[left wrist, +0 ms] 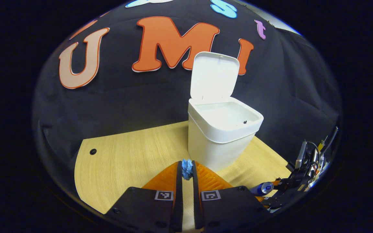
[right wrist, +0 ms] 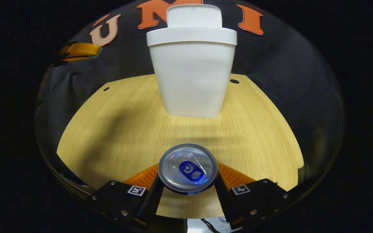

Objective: Press the lid of the desktop garbage bin to open it, pick up the crumpled paper on the desktop and throw it into the bin, then pick up the pop can on the desktop and drop it into the bin, and finally close the garbage bin lid.

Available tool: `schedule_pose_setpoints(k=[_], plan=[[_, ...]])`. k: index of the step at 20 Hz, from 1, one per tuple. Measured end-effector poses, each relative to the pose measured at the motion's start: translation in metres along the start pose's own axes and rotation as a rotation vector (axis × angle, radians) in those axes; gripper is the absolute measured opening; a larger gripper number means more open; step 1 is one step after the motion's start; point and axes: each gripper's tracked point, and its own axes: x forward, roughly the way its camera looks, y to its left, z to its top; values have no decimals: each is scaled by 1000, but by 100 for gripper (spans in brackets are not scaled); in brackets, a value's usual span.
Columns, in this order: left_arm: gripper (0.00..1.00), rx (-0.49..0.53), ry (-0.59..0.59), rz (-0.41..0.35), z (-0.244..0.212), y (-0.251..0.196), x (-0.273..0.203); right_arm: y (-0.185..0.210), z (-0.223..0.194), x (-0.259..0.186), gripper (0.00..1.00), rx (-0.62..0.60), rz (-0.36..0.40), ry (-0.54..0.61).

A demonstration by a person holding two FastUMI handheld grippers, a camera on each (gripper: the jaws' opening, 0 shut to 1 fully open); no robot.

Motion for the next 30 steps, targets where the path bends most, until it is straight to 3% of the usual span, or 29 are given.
schedule_pose_setpoints(k=[17, 30], plan=[[17, 68, -212, -86, 86, -60, 41, -35, -31, -19, 81, 104, -79, 30], [20, 32, -283, -133, 94, -88, 76, -56, -40, -33, 81, 136, -128, 26]])
